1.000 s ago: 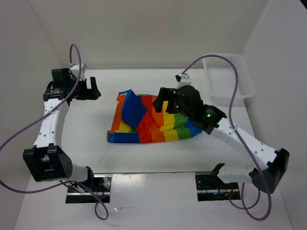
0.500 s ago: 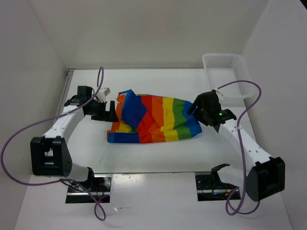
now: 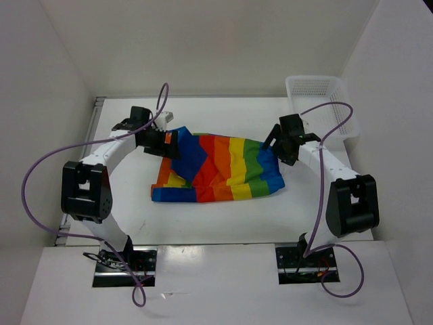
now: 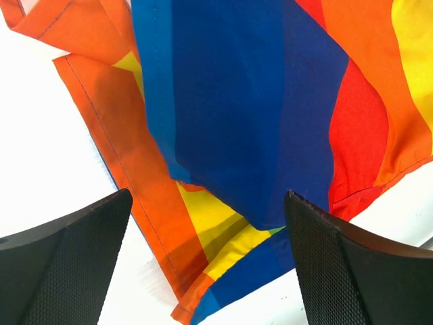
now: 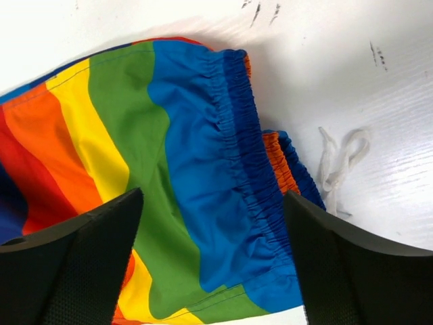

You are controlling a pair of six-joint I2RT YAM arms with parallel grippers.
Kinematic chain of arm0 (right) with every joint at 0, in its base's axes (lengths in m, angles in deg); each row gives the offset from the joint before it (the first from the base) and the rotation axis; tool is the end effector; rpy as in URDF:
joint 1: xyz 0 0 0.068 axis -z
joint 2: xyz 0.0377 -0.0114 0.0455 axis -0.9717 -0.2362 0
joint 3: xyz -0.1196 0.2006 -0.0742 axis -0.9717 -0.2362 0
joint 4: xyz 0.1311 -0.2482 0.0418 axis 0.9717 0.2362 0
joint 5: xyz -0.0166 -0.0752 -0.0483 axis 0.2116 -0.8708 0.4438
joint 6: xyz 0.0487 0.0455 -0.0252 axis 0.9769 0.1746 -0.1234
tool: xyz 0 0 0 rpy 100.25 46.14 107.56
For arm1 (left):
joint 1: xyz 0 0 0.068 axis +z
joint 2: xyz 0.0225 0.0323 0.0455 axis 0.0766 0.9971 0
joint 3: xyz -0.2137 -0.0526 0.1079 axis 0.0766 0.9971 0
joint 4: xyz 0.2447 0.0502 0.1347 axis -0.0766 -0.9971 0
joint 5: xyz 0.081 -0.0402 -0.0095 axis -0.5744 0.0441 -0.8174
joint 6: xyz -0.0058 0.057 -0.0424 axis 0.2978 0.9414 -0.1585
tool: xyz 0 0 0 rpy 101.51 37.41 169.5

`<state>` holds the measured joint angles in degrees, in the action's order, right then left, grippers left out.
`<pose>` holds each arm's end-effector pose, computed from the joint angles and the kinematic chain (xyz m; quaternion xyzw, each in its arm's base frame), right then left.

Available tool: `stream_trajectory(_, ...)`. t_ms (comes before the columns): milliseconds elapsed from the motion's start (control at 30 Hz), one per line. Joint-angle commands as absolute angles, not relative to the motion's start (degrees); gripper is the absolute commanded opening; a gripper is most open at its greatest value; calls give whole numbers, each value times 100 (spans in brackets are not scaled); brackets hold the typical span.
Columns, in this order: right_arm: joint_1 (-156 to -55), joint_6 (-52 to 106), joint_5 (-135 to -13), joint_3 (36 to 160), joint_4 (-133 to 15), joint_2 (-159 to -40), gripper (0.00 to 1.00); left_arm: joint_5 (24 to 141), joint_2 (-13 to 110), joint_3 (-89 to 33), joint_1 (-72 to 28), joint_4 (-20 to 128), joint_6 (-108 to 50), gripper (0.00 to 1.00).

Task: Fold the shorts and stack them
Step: Move the shorts to the center of the board, then flatten the shorts out

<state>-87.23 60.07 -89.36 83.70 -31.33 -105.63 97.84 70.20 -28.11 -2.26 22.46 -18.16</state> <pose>0.3490 0.0596 0.1783 0.2578 0.9144 0.0772 0.3025 0.3874 -0.0690 0.1814 0.1143 0.9278 -0.2141 0.2834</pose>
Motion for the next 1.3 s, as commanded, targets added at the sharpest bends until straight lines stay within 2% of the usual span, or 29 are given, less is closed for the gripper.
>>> stream_trajectory(0,-8662,5810,-8781,8308,-3457,-10461,93,9968,7078,-2983,-202,2463,-1790,99)
stream_trajectory(67,-8548,5809,-8649,8246,-3519,-10461,97,9969,7158,-2983,-255,2648,-1790,99)
stream_trajectory(233,-8408,5607,-8648,8499,-3721,-11075,95,9996,7964,-3632,-317,2807,-1790,99)
stream_trajectory(333,-8407,5484,-8648,8868,-3773,-11689,88,10180,8317,-4106,-317,2859,-1790,99)
stream_trajectory(433,-8407,5432,-8508,9167,-3843,-12121,74,10443,8739,-4239,-317,2991,-1790,98)
stream_trajectory(533,-8407,5370,-8289,9343,-3940,-12262,51,10786,8811,-4239,-369,3236,-1790,63)
stream_trajectory(567,-8407,5300,-8210,9344,-3993,-12263,45,10952,8872,-4309,-369,3237,-1790,37)
stream_trajectory(600,-8407,5247,-7991,9509,-3994,-12341,33,11006,8872,-4362,-422,3290,-1790,27)
stream_trajectory(733,-8468,5036,-7594,10474,-3730,-12702,0,11297,9100,-4983,-422,3132,-1790,0)
stream_trajectory(867,-8522,5036,-7480,11309,-3660,-12616,0,11437,9162,-6011,-274,2922,-1790,0)
stream_trajectory(967,-8522,5106,-7374,11942,-3545,-12334,0,11569,8715,-6584,-18,3131,-1790,0)
stream_trajectory(1100,-8522,5054,-7321,12200,-3598,-11772,0,11455,7750,-6656,289,3789,-1790,0)
stream_trajectory(1267,-8522,4676,-7120,12332,-3598,-10999,0,11288,7185,-6980,545,3923,-1790,0)
